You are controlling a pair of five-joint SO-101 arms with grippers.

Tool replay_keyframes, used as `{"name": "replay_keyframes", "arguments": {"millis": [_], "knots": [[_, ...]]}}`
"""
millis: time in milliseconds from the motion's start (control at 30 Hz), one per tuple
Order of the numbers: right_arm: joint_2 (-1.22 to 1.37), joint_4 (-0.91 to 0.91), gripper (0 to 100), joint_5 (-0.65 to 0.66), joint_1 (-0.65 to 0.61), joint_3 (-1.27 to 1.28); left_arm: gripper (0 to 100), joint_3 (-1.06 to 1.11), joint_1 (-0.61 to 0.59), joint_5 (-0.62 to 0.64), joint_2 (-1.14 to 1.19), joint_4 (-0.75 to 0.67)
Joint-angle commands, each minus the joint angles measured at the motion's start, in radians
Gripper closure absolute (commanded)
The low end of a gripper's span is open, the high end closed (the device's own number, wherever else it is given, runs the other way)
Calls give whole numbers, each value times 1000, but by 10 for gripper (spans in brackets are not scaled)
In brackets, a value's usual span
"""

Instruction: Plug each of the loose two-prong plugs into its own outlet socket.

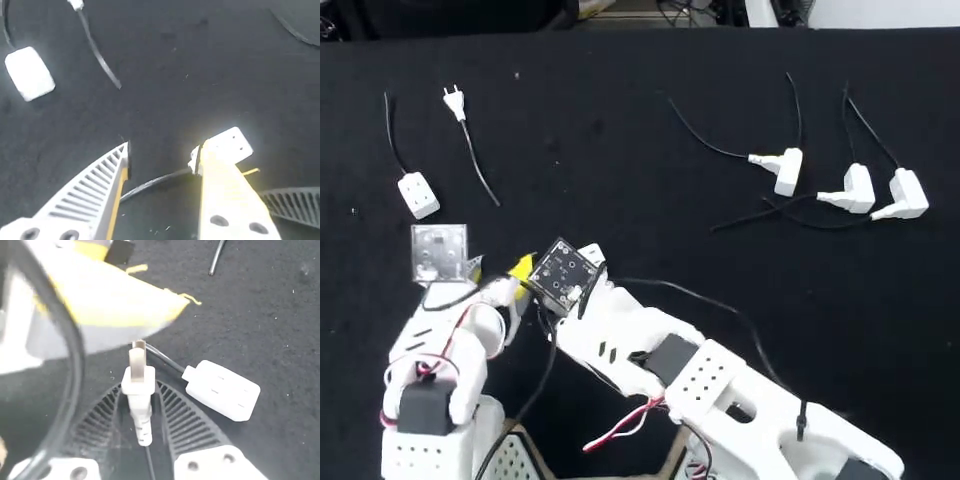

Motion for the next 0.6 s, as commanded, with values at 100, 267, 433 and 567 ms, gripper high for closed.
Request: {"name": "replay_keyframes", "arguments": {"millis": [100, 267, 433, 567], "knots": [[-38, -29, 988, -8, -9, -27, 766, 16, 74, -5, 12, 3], [-38, 133, 988, -8, -9, -143, 766, 51, 70, -81, 20, 2], [-64, 319, 988, 0, -8, -268, 766, 54, 70, -84, 20, 0], [-162, 333, 988, 2, -8, -255, 766, 56, 68, -84, 20, 0]]}}
